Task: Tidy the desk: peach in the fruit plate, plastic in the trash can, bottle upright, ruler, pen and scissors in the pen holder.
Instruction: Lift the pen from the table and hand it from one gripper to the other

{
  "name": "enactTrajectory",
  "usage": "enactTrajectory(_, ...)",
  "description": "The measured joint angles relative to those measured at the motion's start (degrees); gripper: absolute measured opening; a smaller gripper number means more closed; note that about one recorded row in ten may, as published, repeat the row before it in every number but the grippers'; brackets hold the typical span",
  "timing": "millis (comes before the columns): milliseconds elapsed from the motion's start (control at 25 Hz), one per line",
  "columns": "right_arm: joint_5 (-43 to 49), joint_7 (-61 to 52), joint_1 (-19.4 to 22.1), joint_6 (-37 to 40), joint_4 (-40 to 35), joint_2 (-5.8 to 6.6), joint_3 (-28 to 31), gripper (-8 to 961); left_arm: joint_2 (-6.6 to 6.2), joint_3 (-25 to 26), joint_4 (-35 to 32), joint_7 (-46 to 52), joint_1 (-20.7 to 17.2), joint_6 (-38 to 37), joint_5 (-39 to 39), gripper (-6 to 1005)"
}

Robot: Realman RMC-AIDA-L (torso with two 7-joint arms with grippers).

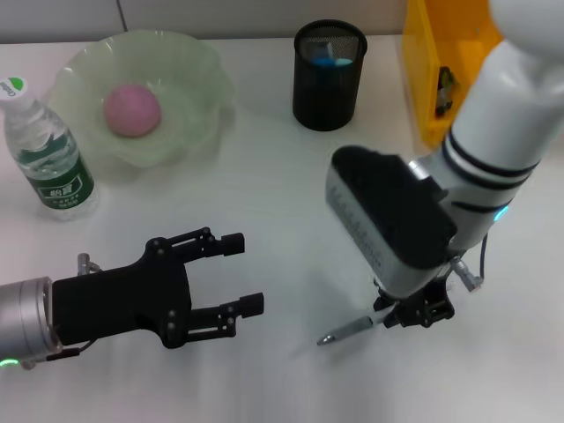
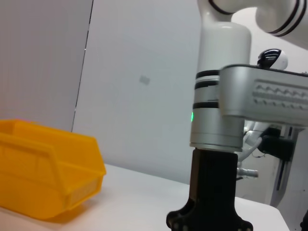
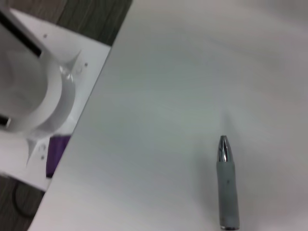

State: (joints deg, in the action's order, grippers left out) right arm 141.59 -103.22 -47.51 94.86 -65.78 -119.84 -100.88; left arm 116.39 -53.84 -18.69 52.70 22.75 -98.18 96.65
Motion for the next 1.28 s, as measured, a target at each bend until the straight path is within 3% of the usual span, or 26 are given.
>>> enactTrajectory(280,-0.6,2.0,2.9,0.2,-0.5,0.11,8.7,120,-0.11,0.1,-0.8,-0.1,-0.2,-0.5,-0.2,775)
enactTrajectory(520,-6.1,6.5,6.9,2.7,-2.4,0.37,19.9,120,-0.35,0.9,-1.3,0.1,-0.1,-0.5,-0.3,774)
enactTrajectory(720,-9.1,10.6,10.4,2.7,-1.5,0.31,25.7,120,-0.52,0.9,-1.3,0.7,0.2,-0.6,-0.3,774)
enactTrajectory(1280,-22.9,26.7,18.3,-0.3,9.7,0.60,37.0,119,0.07,2.2,-1.4,2.6,0.8,-2.4,-0.4,771)
